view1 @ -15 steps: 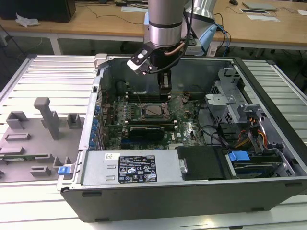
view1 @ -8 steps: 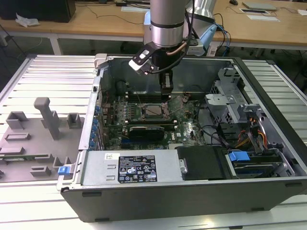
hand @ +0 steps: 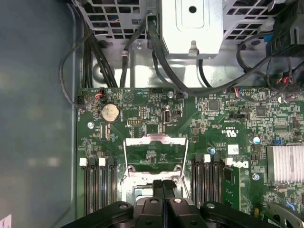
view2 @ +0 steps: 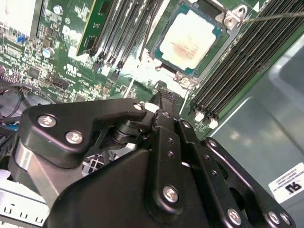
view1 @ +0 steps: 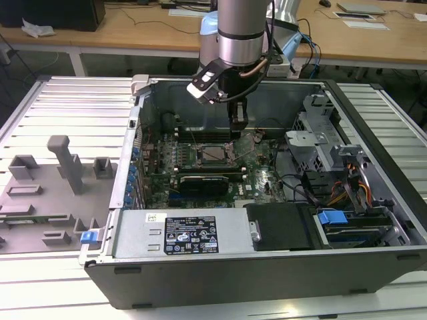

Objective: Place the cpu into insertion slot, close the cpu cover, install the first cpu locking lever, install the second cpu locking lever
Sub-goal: 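Close the cpu cover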

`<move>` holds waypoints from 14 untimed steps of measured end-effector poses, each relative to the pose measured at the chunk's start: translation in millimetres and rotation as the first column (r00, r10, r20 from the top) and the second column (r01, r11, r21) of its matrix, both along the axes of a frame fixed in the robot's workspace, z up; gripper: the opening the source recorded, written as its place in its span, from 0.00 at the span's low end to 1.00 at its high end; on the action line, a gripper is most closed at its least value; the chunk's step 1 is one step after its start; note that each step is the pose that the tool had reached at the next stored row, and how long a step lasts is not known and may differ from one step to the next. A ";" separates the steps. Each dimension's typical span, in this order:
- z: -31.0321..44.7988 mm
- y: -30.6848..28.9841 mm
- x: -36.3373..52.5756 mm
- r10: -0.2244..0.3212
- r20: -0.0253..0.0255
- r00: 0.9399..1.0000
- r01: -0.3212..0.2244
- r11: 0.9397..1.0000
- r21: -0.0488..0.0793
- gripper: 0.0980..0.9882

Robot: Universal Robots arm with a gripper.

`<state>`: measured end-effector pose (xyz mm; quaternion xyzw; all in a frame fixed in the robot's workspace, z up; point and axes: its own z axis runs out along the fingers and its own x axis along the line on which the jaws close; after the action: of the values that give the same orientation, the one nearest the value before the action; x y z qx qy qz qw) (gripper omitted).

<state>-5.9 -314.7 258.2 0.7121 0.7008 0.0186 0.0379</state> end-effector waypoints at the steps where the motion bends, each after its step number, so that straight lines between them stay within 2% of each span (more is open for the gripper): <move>1: 0.1 0.0 0.3 0.000 0.000 1.000 0.000 1.000 0.000 0.01; 8: 2.4 0.0 1.8 0.000 0.000 1.000 0.000 1.000 0.000 0.01; 14: 2.3 0.0 10.6 0.000 0.000 1.000 0.000 1.000 0.000 0.01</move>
<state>4.6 -314.7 260.6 0.7122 0.7008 0.0186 0.0379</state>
